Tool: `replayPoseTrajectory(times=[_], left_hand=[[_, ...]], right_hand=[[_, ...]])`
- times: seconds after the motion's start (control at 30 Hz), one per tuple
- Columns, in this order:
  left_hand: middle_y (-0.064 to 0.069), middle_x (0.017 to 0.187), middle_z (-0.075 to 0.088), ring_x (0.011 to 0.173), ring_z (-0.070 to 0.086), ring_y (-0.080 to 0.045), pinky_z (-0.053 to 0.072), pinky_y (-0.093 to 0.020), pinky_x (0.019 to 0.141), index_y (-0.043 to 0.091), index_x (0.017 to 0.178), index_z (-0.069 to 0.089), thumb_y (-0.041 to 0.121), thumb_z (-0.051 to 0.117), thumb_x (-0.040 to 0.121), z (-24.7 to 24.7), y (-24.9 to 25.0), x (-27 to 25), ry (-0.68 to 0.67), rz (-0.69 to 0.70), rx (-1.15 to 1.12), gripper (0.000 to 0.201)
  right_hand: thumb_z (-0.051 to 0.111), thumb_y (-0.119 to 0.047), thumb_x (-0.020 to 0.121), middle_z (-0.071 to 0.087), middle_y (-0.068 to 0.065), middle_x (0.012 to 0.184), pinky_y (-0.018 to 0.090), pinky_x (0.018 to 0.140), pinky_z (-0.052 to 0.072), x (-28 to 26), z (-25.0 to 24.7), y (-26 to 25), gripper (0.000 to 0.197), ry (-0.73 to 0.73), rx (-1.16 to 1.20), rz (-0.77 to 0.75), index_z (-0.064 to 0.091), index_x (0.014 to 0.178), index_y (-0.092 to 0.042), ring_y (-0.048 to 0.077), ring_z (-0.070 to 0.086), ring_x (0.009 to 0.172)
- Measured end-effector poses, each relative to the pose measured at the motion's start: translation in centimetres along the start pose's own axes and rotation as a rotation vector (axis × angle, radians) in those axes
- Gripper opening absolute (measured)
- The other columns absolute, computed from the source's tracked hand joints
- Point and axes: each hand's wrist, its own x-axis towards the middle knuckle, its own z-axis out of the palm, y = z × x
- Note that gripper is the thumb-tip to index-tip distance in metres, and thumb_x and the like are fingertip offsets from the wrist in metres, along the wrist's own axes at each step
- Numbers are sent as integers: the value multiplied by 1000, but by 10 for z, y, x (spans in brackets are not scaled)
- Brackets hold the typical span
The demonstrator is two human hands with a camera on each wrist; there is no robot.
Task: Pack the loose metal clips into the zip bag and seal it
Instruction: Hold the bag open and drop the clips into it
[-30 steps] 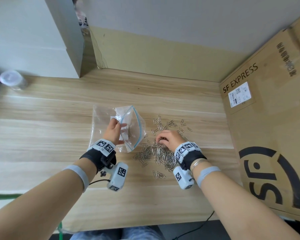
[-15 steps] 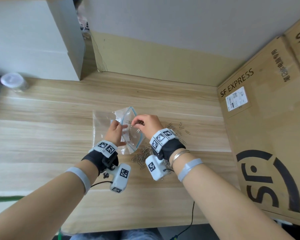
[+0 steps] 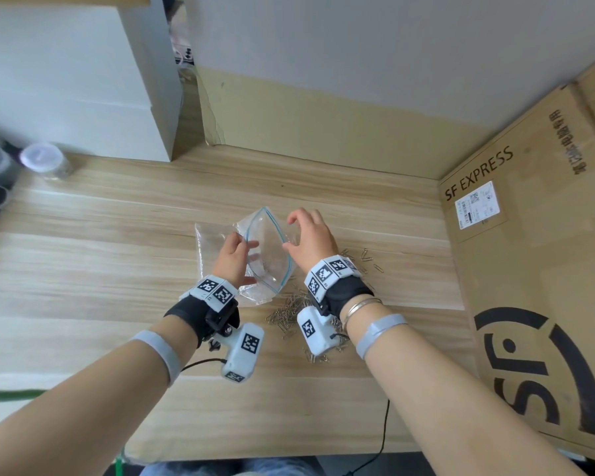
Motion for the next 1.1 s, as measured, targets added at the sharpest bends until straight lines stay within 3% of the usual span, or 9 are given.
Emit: replayPoseTrajectory(times=[0.17, 0.3, 0.4, 0.5, 0.6, 0.73, 0.83, 0.97, 1.1], left_hand=[[-14, 116, 53, 99, 58, -30, 54, -38, 59, 14, 87, 36, 7, 36, 91, -9, -1, 4, 24, 83, 198, 8], [-10, 98, 44, 79, 55, -29, 53, -37, 56, 20, 121, 43, -12, 37, 79, -18, -3, 7, -17, 385, 636, 53], [-14, 95, 47, 70, 51, -30, 40, -32, 60, 16, 120, 51, -12, 38, 78, -22, -3, 10, -60, 579, 833, 52], [-19, 105, 49, 74, 55, -32, 47, -36, 62, 16, 120, 49, -11, 38, 79, -20, -2, 11, -131, 619, 855, 49], [-19, 115, 44, 71, 49, -24, 51, -37, 66, 25, 118, 47, -10, 37, 80, -17, -4, 11, -221, 649, 819, 52], [-15, 131, 34, 91, 53, -23, 48, -36, 82, 37, 107, 44, 32, 38, 88, -20, -10, 13, -352, 678, 846, 21], [-16, 136, 33, 106, 48, -23, 47, -39, 86, 33, 98, 48, 61, 47, 76, -24, -16, 16, -430, 668, 909, 35], [-21, 135, 39, 105, 56, -32, 53, -48, 81, 18, 81, 48, 16, 73, 71, -23, -23, 23, -371, 763, 928, 27], [-20, 133, 43, 98, 59, -28, 55, -43, 76, 4, 76, 55, 9, 73, 71, -20, -27, 28, -243, 786, 846, 19]], right_hand=[[61, -10, 83, 61, -2, 86, 28, 76, 52, 0, -2, 12, 32, -222, -31, 140, 55, 113, -18, 16, 57, 76], [51, -7, 82, 55, 1, 80, 24, 65, 41, 0, -10, 16, 30, -161, -40, 117, 64, 105, -20, 20, 53, 73], [50, -10, 84, 65, 5, 90, 32, 71, 53, 3, -17, 23, 28, -201, -29, 186, 66, 103, -23, 25, 64, 78], [47, -9, 86, 70, 9, 93, 38, 76, 57, 3, -18, 30, 30, -239, 1, 204, 67, 103, -24, 30, 68, 83], [41, -5, 89, 60, -2, 67, 26, 54, 52, 3, -16, 36, 36, -322, 55, 208, 62, 108, -27, 23, 68, 68], [46, -6, 92, 47, -11, 67, 13, 44, 38, 0, -16, 47, 30, -373, 114, 218, 59, 113, -23, 7, 57, 54], [47, -7, 92, 47, -11, 71, 9, 40, 40, 0, -14, 55, 27, -332, 135, 202, 61, 110, -21, 5, 55, 54], [44, -21, 96, 65, 1, 82, 24, 67, 52, -3, -14, 65, 25, -310, 211, 196, 62, 111, -15, 6, 56, 61], [33, -34, 98, 62, 5, 116, 35, 93, 47, -4, -12, 97, 36, -213, 82, 266, 61, 114, -18, 21, 60, 100]])
